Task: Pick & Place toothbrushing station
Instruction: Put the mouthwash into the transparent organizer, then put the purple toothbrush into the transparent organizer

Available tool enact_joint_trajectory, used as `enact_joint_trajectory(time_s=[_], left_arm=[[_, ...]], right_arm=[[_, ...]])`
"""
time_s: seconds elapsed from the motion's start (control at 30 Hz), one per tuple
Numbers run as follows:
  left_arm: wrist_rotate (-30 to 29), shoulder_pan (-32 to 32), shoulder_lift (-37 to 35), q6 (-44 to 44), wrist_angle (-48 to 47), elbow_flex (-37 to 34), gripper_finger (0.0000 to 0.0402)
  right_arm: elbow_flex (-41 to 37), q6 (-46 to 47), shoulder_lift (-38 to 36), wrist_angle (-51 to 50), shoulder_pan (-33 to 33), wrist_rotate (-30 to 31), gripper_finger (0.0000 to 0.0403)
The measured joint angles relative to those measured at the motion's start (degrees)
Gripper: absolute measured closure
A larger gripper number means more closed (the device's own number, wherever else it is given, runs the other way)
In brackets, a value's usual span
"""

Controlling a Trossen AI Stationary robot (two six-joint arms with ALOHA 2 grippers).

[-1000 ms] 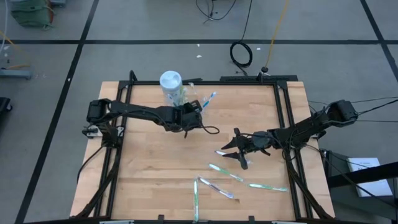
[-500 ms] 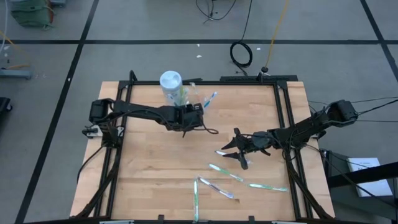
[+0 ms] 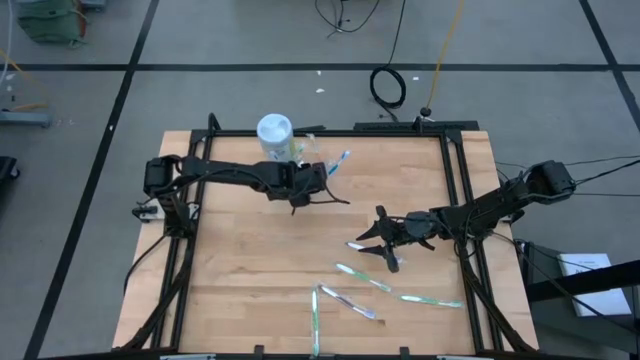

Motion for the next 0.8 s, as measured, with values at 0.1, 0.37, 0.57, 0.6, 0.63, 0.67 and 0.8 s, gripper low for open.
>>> enact_joint_trajectory(time_s=[0.1,0.37,0.57,0.6,0.63,0.67,0.8], left_arm=[[0.9,0.8,0.0,1.3,0.4,0.0,0.0265],[0.9,1.8,0.0,-1.3,2.3,0.0,0.0212],[4.2,1.6,0.0,-8.9,6.3,0.0,0.02],[4.4,1.5,0.0,-10.6,7.1,0.0,0.0203],[4.4,1.2,0.0,-12.6,8.0,0.0,0.0207],[4.4,1.0,0.0,-14.8,8.9,0.0,0.0211],[4.5,0.1,-0.1,-23.1,11.7,0.0,0.0234]], right_arm=[[0.0,0.0,0.0,0.0,0.0,0.0,0.0261],[0.0,0.0,0.0,0.0,0.0,0.0,0.0261],[0.0,-0.2,0.0,0.0,0.0,0.0,0.0261],[0.0,-0.2,0.0,0.0,0.0,0.0,0.0261],[0.0,-0.2,0.0,-0.1,0.0,0.0,0.0261],[0.0,-0.2,0.0,-0.1,0.0,0.0,0.0261],[0.0,-0.2,0.0,-0.1,0.0,0.0,0.0261]])
